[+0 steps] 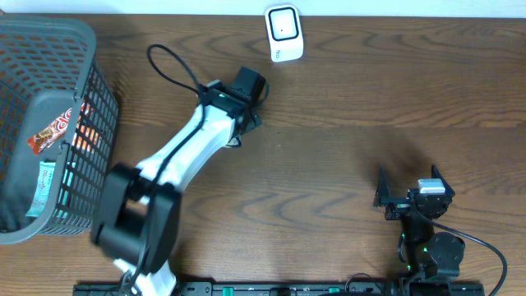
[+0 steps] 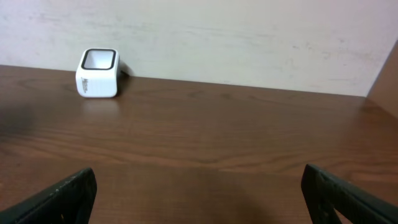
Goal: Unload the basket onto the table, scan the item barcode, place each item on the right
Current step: 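Lower the bottle onto the table and open the left gripper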
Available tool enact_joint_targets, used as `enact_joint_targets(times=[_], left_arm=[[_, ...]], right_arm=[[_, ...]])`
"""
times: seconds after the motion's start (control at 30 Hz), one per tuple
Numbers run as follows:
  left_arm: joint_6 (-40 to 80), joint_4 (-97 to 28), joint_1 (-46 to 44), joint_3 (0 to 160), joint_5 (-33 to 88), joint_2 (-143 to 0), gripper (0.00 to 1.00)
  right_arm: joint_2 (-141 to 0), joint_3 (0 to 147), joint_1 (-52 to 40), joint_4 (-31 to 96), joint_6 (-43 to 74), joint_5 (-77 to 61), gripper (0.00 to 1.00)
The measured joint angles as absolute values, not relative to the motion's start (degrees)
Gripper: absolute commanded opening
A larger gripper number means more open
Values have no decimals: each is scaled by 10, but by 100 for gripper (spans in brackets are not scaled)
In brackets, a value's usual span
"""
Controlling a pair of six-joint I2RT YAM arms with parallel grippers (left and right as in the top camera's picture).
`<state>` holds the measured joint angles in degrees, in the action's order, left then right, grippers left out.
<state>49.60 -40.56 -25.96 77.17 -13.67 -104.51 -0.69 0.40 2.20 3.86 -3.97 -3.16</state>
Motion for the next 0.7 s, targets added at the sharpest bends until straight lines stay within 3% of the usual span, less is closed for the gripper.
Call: enact_joint_targets(times=[0.27, 0.7], left_arm=[[475, -406, -259, 774, -137, -855, 98], [326, -401, -259, 775, -150, -672, 98]], right_arm=[[-7, 4, 22, 39, -40, -32, 99], [-7, 4, 22, 39, -40, -32, 99]])
